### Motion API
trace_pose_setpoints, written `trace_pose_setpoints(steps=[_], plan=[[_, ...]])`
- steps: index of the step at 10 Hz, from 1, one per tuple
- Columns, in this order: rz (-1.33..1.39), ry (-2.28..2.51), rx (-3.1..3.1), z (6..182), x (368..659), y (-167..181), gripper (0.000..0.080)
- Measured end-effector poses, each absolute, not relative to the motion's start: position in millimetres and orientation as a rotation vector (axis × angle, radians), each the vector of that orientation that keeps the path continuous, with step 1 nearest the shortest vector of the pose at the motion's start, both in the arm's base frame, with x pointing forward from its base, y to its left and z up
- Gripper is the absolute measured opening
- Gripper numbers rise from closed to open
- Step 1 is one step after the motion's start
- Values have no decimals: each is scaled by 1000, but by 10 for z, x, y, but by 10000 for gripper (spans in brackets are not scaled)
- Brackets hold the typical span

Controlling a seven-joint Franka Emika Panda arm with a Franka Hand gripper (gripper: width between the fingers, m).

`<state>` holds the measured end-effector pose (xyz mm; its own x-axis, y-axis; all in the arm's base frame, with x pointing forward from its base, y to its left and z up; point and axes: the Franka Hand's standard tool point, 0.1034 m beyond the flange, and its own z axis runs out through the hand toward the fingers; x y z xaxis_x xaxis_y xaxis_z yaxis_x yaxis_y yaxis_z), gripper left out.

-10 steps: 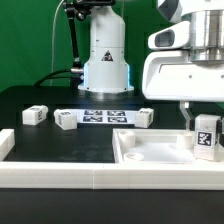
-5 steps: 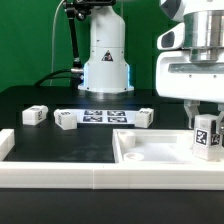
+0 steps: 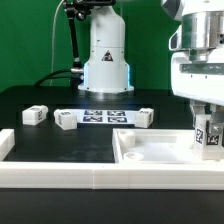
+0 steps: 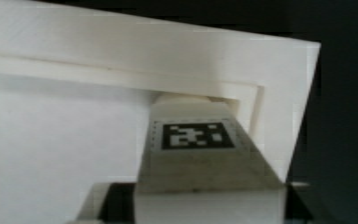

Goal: Assemble one leg

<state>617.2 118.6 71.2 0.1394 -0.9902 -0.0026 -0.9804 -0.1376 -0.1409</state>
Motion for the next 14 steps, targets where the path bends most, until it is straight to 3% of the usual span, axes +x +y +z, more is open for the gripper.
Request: trace_pose_setpoints(steps=[1,2,3,6,14], plan=[[-137,1987,-2287,711,6170,1190,291],[-141,1943,-2327,711,6171,1189,472],[-146,1880,-2380,717,6181,1175,588],[-170,1538,-2630,719,6189,1151,646],[-189,565,-3039,739,6220,1148,648]])
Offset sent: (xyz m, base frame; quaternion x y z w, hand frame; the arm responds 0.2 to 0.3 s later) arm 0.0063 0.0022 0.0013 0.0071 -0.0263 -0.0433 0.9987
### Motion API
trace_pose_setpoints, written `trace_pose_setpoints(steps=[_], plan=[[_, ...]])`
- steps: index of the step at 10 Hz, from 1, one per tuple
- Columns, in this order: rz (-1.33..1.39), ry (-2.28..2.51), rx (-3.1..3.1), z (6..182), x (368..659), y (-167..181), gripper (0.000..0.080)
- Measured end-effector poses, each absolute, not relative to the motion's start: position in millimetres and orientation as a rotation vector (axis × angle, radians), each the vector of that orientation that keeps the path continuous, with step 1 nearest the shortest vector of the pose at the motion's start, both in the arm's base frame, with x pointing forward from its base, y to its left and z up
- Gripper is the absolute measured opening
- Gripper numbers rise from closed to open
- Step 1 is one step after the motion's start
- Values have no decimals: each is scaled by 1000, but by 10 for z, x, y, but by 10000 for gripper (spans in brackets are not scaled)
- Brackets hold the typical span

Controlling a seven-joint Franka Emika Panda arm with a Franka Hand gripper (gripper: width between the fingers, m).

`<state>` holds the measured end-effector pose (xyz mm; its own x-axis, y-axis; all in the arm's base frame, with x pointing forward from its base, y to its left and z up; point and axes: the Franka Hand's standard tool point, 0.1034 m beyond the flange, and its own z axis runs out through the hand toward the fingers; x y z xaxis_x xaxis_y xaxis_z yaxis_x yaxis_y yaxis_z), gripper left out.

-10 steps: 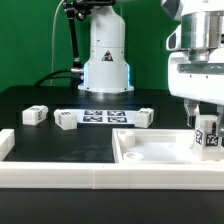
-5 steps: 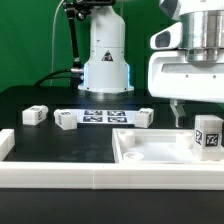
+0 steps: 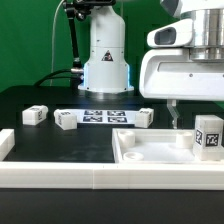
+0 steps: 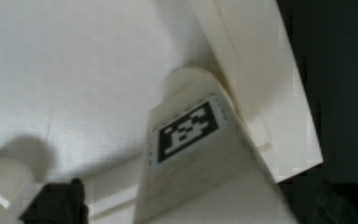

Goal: Assemble one leg

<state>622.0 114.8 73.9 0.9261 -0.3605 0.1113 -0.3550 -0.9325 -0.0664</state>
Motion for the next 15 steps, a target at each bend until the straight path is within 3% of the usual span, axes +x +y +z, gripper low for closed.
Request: trace_pose_setpoints(steps=[7,9,13,15], plan=[[-213,186,-3120,761,6248,1162,622],[-213,186,-3120,762,6248,1162,288],[-213,260,-3111,762,6248,1161,291],[-232,558,-3046,760,6251,1125,291]])
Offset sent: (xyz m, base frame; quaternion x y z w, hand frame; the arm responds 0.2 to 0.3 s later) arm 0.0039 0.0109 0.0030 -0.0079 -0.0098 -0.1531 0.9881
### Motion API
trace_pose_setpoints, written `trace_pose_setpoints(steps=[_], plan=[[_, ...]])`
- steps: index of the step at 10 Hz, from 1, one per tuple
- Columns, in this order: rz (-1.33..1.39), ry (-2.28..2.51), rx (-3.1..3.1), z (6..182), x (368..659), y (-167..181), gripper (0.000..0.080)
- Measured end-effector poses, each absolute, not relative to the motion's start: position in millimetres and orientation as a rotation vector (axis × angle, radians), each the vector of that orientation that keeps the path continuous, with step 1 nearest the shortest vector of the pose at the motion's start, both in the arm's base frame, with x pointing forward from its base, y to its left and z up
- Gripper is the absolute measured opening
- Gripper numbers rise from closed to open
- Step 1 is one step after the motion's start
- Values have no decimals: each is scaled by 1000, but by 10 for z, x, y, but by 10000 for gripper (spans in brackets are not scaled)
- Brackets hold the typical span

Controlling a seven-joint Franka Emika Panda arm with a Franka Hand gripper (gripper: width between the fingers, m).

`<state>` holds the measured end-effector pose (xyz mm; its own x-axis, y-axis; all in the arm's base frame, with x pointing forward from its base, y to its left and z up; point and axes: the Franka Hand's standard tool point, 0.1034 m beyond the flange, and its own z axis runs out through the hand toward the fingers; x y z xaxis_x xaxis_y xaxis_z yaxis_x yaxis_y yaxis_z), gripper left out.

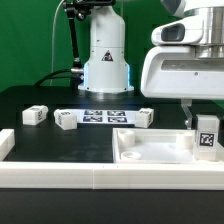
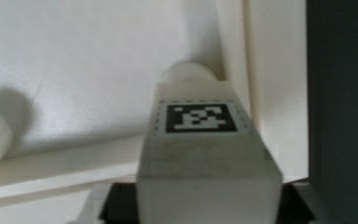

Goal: Assemble one leg

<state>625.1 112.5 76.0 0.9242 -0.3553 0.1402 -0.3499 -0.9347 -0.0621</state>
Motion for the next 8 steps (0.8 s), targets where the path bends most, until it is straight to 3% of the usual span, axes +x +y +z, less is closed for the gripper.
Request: trace_pose_setpoints(steps=[8], plan=[[-230,1602,-2613,760,6185,1145,292]])
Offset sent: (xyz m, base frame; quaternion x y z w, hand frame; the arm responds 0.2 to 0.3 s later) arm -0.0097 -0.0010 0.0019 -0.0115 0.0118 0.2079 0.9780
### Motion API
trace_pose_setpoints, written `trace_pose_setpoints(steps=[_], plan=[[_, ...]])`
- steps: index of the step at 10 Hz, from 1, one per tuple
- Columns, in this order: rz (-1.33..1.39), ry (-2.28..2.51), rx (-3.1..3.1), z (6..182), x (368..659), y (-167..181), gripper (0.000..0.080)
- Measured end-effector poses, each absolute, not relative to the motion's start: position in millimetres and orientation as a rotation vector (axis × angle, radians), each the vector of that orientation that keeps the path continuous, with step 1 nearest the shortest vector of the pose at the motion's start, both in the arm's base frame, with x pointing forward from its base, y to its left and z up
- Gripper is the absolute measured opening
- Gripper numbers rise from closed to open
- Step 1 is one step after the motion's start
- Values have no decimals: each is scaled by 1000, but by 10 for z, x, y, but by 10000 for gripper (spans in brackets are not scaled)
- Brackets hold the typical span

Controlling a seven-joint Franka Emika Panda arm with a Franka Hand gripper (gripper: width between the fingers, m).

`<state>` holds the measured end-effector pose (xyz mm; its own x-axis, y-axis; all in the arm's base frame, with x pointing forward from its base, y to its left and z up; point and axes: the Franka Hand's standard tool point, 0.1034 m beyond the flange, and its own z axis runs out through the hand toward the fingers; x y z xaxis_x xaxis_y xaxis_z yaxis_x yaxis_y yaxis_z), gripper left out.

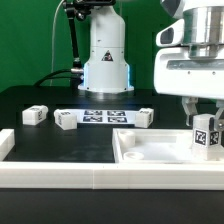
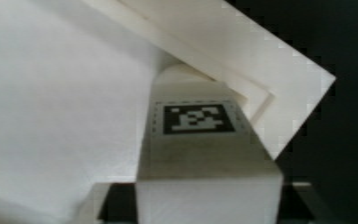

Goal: Assemble one leg

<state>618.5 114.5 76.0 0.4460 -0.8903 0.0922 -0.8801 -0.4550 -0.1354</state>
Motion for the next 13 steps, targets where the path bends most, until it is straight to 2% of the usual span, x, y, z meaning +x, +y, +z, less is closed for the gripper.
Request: trace_pose_setpoints(steps=[5,9,11,12,13], plan=[[-191,2180,-2153,769,6143,1168,294],[-153,2310,-1982,764,6137,1161,294],[-156,2264,-2039,762,6137,1162,560],[-157,2228,-2081,760,6134,1162,560],[-152,2199,-2120,751,6120,1173,631]])
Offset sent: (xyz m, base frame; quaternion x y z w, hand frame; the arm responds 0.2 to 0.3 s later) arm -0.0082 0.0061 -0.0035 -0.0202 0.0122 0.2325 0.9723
